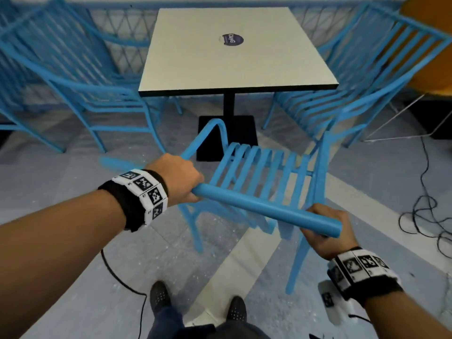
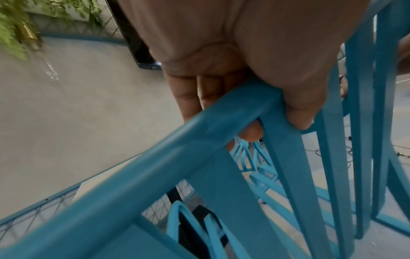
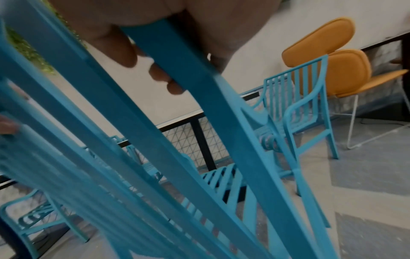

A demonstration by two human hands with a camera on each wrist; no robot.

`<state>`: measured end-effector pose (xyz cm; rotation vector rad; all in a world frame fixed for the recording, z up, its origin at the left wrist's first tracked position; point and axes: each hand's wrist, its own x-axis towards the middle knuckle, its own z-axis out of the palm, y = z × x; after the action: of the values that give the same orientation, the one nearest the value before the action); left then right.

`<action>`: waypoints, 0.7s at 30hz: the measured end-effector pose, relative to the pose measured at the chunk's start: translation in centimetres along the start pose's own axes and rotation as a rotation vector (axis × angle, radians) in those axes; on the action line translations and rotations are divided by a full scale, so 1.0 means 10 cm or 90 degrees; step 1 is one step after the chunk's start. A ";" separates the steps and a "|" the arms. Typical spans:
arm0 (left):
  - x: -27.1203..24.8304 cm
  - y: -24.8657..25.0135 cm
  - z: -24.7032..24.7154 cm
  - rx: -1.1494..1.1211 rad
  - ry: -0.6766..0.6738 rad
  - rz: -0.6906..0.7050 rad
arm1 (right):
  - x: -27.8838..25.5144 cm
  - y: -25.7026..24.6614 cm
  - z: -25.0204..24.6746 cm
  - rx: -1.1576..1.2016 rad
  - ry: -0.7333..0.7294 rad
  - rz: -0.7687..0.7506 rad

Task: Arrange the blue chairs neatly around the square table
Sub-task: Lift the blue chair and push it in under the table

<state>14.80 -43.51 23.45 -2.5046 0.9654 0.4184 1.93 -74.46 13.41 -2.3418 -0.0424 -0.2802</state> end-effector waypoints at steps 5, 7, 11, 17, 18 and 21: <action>-0.07 0.27 0.13 -0.038 -0.022 0.007 | -0.18 0.27 0.11 0.074 -0.007 0.072; -0.09 0.36 0.20 -0.063 -0.029 -0.003 | -0.22 0.34 0.15 0.093 -0.010 0.085; -0.12 0.49 0.32 -0.133 -0.029 -0.037 | -0.31 0.41 0.18 0.090 -0.030 0.074; -0.05 0.88 0.39 -0.232 -0.005 -0.041 | -0.60 0.64 0.04 -0.028 -0.051 0.126; -0.03 0.95 0.39 -0.238 -0.004 -0.033 | -0.68 0.70 0.03 -0.043 -0.046 0.155; 0.01 1.10 0.41 -0.246 -0.006 -0.020 | -0.87 0.81 0.04 -0.032 -0.020 0.256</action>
<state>6.79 -48.95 16.82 -2.8521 0.9117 0.6607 -5.54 -79.43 5.68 -2.3412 0.4194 -0.0440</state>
